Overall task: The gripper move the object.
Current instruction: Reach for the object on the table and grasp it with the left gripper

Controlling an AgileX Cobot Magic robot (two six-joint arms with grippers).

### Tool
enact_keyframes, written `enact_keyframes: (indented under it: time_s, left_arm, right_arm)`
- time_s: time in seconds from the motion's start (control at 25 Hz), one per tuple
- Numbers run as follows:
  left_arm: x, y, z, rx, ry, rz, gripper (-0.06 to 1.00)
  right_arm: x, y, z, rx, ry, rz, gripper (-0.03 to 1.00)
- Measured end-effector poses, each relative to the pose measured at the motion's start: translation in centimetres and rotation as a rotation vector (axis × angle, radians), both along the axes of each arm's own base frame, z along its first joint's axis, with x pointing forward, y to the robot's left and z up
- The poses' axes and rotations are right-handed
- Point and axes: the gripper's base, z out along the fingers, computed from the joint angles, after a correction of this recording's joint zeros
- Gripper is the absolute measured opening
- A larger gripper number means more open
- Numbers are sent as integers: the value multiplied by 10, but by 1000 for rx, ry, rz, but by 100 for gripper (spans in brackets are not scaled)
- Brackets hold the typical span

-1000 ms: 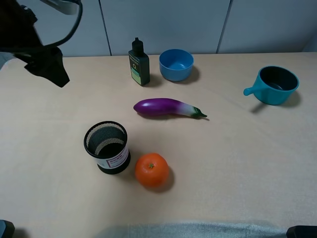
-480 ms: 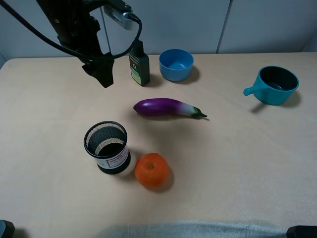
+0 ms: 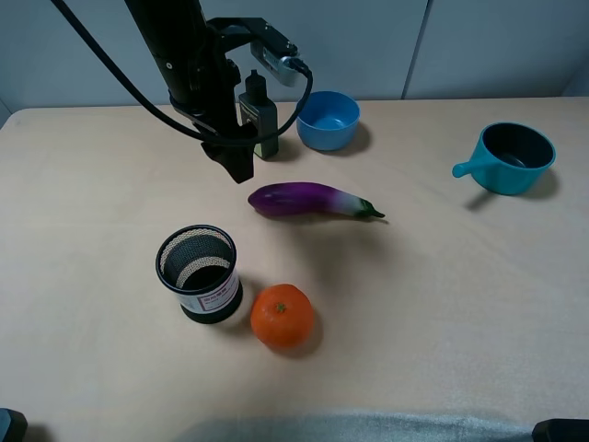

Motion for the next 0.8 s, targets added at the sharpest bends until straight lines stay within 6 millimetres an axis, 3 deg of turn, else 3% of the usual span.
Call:
enact_keyframes:
  time_s: [0.56,0.8]
  left_arm:
    - [6,-26,-37,13,7,-97,94]
    - [18,-49,-55,14,-1,-166,94]
  right_arm:
    - [0,0,0,0,0,0,69]
    - [0,0,0,0,0,0,69]
